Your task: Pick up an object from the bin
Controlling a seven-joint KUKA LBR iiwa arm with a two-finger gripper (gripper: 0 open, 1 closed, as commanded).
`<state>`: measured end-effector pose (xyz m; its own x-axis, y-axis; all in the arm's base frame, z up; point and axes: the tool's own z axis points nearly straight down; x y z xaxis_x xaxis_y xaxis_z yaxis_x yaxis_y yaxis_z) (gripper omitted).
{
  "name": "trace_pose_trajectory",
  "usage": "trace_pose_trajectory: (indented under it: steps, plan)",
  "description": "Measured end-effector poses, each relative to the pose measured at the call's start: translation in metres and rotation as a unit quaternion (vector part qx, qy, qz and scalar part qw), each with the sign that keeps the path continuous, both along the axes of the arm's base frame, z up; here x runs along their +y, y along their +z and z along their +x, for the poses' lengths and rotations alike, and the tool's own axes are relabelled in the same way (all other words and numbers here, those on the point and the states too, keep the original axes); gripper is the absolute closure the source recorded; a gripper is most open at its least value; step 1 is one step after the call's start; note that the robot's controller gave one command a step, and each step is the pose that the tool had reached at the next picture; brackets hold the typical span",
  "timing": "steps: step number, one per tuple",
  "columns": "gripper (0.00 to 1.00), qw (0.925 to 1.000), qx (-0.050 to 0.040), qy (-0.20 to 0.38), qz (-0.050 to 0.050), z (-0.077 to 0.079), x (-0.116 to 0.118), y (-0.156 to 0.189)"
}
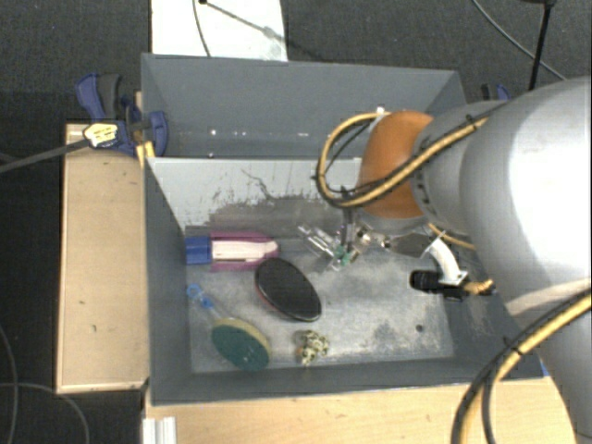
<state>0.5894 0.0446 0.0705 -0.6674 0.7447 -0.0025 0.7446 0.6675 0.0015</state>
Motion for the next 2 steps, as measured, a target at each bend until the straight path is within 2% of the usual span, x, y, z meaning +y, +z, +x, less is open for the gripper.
trace_pose_trajectory:
  steps: [2]
  plan:
    - [1.00, 1.0000, -0.0021, 0.005, 0.000, 0.0020, -0.0004, 0.0244]
